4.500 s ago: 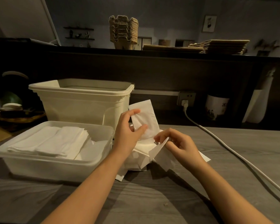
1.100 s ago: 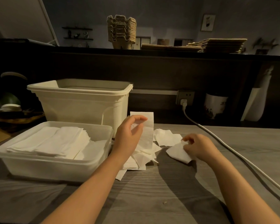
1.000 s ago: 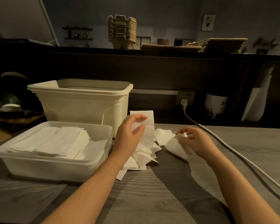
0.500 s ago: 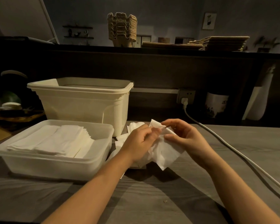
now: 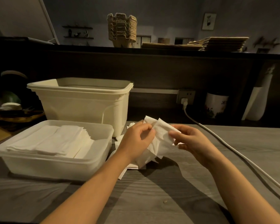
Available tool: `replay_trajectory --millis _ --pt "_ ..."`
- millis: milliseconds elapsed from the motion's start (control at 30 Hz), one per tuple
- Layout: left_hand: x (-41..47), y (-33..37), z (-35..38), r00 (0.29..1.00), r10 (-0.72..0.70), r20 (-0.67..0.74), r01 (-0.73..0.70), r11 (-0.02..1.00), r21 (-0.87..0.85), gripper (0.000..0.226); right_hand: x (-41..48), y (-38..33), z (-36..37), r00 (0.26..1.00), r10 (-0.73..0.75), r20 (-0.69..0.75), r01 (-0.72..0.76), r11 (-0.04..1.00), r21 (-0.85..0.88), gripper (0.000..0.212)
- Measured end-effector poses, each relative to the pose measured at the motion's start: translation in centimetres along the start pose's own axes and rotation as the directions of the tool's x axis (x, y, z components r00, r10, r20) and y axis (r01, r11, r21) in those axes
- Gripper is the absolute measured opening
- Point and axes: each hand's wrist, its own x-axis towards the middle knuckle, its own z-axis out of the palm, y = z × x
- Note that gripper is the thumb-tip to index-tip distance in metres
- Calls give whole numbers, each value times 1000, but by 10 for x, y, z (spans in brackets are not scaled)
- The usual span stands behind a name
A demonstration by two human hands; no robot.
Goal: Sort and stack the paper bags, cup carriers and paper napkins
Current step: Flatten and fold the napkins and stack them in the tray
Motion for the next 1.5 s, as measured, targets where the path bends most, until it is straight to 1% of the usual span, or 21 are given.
replay_trajectory --millis 67,133,167,200,267,333,433,567,633,733,800,867,900,967,1033,1100,1200,1333,1400,1500 --pt "0 0 0 1000 3 8 -3 1000 0 12 0 -1 0 1000 7 -4 -6 999 38 25" --pt "0 0 0 1000 0 19 0 1000 6 11 1 -2 -2 1000 23 -18 -22 995 98 36" --pt "0 0 1 1000 0 22 0 1000 3 11 1 -1 -3 999 33 -25 -29 991 130 38" --pt "0 0 1 1000 0 24 0 1000 1 10 1 -1 -4 999 41 -32 -36 987 154 36" --pt "0 1 1 1000 1 26 -1 1000 -4 10 2 0 -5 998 39 -51 -31 987 161 21" --pt "-1 1 1 1000 -1 25 1 1000 -1 9 1 0 -4 997 -5 -81 17 989 148 13" --pt "-1 0 1 998 -27 53 27 1000 0 11 -1 -3 -3 981 -120 -149 150 967 206 18" --pt "0 -1 1 993 -59 105 55 997 47 14 -2 -6 -5 954 -161 -251 233 929 287 20" --pt "1 -1 2 993 -67 96 62 996 58 15 -2 -6 -5 952 -175 -250 245 928 281 18" --pt "-1 2 1 993 -89 81 88 996 12 14 -2 -7 -2 952 -187 -244 242 944 223 5" --pt "-2 6 1 988 -112 101 118 992 -53 26 -2 -6 0 947 -209 -244 244 962 122 5" --pt "-3 9 3 985 -121 123 122 993 3 43 -2 -5 4 945 -233 -227 247 968 33 5" --pt "-3 9 4 984 -126 126 120 991 52 45 -3 -5 6 947 -244 -209 253 967 16 5" --pt "-3 7 6 982 -140 127 128 987 99 35 -3 -4 10 951 -260 -165 266 964 19 5" --pt "-3 5 7 979 -143 145 127 985 114 30 -4 -4 12 951 -270 -153 277 960 26 5" --pt "-3 4 8 980 -126 154 104 984 148 25 -3 -4 12 941 -284 -183 295 955 36 5" --pt "-3 4 7 983 -101 154 78 986 146 16 -3 -5 9 926 -283 -248 313 945 90 5" --pt "-3 5 5 984 -75 162 53 989 137 30 0 -5 4 890 -263 -373 323 940 107 6" --pt "-3 6 5 985 -61 160 38 989 140 35 0 -5 2 875 -255 -412 327 939 112 7" --pt "-2 5 5 984 -56 167 35 991 131 31 0 -5 2 861 -268 -433 339 936 95 7"
